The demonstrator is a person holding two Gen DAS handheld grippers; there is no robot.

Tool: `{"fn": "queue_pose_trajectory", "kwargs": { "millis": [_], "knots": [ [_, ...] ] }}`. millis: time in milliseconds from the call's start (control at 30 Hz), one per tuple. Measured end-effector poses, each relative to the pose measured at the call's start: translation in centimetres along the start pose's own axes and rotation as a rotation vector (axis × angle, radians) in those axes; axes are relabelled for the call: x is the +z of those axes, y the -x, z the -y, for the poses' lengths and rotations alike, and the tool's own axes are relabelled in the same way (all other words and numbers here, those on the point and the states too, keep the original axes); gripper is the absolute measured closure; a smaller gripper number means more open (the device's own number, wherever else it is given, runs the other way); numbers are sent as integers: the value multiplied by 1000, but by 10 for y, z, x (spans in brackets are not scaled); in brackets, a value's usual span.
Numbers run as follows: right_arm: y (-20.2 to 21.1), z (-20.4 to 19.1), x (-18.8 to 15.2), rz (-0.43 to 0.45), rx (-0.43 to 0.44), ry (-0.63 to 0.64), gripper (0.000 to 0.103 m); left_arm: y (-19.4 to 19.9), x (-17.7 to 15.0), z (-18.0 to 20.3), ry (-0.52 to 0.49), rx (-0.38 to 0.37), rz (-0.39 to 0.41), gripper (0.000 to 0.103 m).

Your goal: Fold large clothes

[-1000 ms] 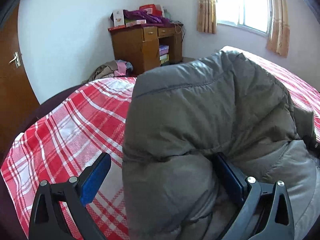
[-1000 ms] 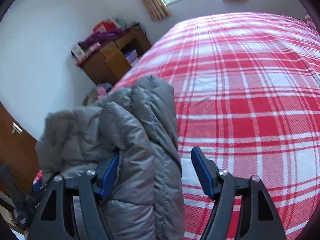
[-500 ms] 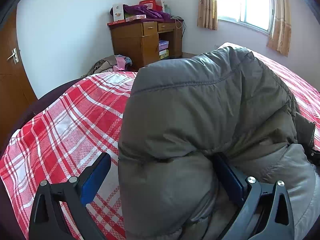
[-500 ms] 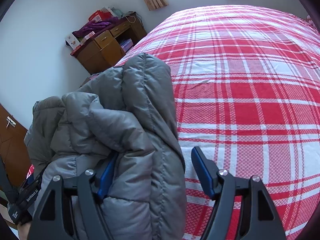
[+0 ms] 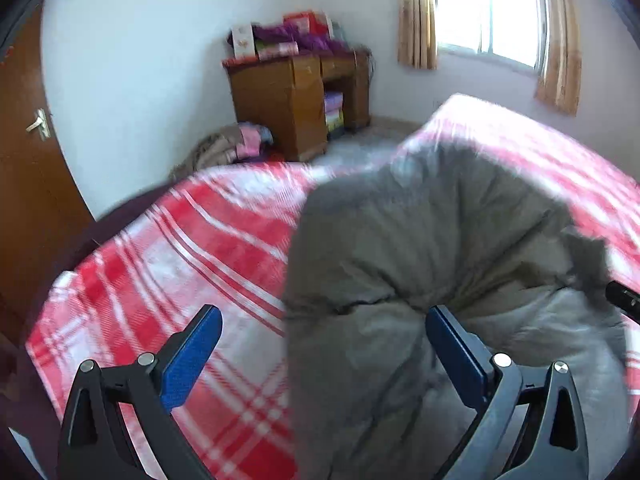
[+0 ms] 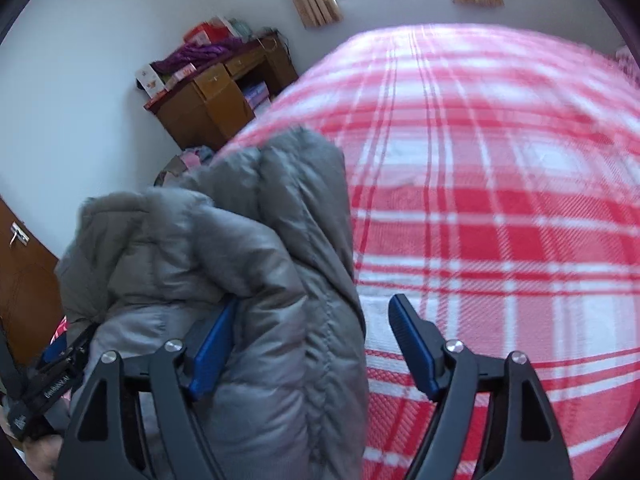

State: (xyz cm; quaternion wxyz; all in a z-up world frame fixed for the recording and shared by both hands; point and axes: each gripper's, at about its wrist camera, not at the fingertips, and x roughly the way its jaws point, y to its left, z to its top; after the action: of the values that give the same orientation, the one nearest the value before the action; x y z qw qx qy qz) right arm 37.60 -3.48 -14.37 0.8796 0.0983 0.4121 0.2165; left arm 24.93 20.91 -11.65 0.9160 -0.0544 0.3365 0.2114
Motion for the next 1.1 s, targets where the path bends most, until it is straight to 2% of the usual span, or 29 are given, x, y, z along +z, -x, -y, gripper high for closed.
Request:
{"fn": "queue_pose_trajectory", "kwargs": {
  "millis": [67,233,367,467,667,1100],
  "knots": [
    [23,-9,1,41,-8,37,24,35,4,-5,8,-19,51,1],
    [88,-43,-9,124,10,141,21,102,2,-11,-1,-67,115,1],
    [132,-68,-25,188,22,215,15,144,-4,-17,12,-102,167,1],
    [157,-80,-33,221,44,244,14,165,-8,-18,8,-112,194,1],
    [178,-93,-39,256,59,275,14,185,-9,-22,9,-120,223,1],
    [187,-98,-48,268,72,299,13,186,-9,-21,12,-128,219,1]
  ]
}}
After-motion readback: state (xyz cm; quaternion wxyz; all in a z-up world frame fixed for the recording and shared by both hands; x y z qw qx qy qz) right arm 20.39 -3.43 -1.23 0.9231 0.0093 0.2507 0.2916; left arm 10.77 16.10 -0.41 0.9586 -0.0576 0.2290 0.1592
